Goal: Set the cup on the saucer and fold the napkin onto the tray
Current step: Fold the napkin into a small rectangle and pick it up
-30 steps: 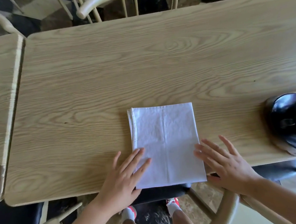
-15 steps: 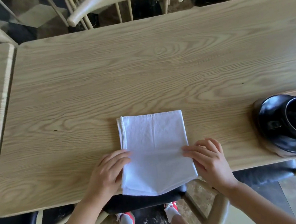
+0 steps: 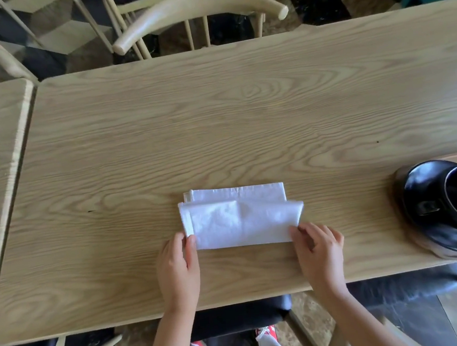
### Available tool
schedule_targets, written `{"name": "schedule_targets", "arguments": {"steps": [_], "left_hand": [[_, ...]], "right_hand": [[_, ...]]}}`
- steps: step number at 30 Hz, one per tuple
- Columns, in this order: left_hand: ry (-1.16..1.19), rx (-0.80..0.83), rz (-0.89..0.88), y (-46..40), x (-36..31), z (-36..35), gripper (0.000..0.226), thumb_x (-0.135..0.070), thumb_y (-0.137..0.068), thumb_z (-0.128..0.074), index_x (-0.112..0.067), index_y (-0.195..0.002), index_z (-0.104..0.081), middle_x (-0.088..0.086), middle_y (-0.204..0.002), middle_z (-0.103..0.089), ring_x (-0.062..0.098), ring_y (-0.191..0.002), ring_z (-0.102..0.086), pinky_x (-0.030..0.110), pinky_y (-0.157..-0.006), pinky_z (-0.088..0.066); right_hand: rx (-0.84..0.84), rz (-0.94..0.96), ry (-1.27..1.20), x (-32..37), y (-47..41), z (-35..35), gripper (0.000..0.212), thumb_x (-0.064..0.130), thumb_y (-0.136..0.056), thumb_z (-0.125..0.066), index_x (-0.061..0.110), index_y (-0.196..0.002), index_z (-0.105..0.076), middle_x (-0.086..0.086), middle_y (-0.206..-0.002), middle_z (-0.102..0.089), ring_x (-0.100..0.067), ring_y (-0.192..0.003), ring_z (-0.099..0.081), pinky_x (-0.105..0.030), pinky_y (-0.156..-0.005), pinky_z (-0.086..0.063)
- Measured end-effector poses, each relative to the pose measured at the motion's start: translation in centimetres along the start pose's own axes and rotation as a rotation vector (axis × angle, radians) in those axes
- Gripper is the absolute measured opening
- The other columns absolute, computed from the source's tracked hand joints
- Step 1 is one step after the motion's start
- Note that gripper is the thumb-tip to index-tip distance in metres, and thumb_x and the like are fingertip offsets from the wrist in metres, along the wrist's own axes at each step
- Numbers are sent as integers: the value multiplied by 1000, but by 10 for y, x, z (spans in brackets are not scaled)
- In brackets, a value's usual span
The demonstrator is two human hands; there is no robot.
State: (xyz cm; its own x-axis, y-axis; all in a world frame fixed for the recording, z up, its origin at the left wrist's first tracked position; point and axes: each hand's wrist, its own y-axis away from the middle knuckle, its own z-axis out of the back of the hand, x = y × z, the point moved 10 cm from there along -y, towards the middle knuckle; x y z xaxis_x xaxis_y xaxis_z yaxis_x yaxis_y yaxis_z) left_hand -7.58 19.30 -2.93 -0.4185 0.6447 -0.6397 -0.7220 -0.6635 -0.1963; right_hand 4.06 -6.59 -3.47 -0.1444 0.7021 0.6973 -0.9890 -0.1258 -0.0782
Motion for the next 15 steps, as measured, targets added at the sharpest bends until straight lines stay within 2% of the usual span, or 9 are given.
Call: {"name": "schedule_targets", "arguments": {"steps": [3, 5, 7, 11, 15], "left_hand": [[-60, -1, 41, -4, -5, -3, 29, -25, -90, -42, -5, -73, -53, 3, -64, -49, 20, -61, -41, 29, -58, -31], [-113, 3, 97, -8, -2, -6, 22, -19, -90, -53, -4, -74, -54, 9, -69, -52, 26, -65, -46, 31, -57, -32], [-140, 11, 161, -11, 0, -8, 16, -14, -87, -60, -5, -76, -55, 8, -70, -54, 29, -65, -50, 31, -54, -31], [-164, 26, 192, -13, 1, -9, 12, -21, -86, -61, -10, -87, -58, 3, -75, -62, 26, -71, -55, 30, -54, -34], [-187, 42, 225, -16, 2, -12, 15, -23, -85, -61, -11, -93, -58, 4, -77, -62, 29, -76, -57, 30, -55, -34]], "right_hand": [[22, -83, 48, 0, -9, -8, 13, 20, -82, -67, 16, -70, -65, 14, -57, -52, -15, -62, -48, -26, -72, -19], [36, -119, 78, -1, -12, -12, 14, 24, -83, -66, 17, -71, -66, 12, -57, -55, -15, -63, -49, -27, -72, -17], [24, -139, 101, -3, -13, -12, 16, 24, -84, -65, 16, -71, -65, 9, -56, -56, -16, -62, -48, -28, -71, -18], [-13, -165, 132, -6, -13, -10, 15, 24, -85, -64, 13, -74, -63, 1, -59, -60, -20, -63, -50, -30, -72, -20], [-20, -165, 183, -4, -14, -13, 15, 22, -85, -64, 14, -73, -60, 3, -62, -60, -22, -65, -53, -29, -71, -18]]}}
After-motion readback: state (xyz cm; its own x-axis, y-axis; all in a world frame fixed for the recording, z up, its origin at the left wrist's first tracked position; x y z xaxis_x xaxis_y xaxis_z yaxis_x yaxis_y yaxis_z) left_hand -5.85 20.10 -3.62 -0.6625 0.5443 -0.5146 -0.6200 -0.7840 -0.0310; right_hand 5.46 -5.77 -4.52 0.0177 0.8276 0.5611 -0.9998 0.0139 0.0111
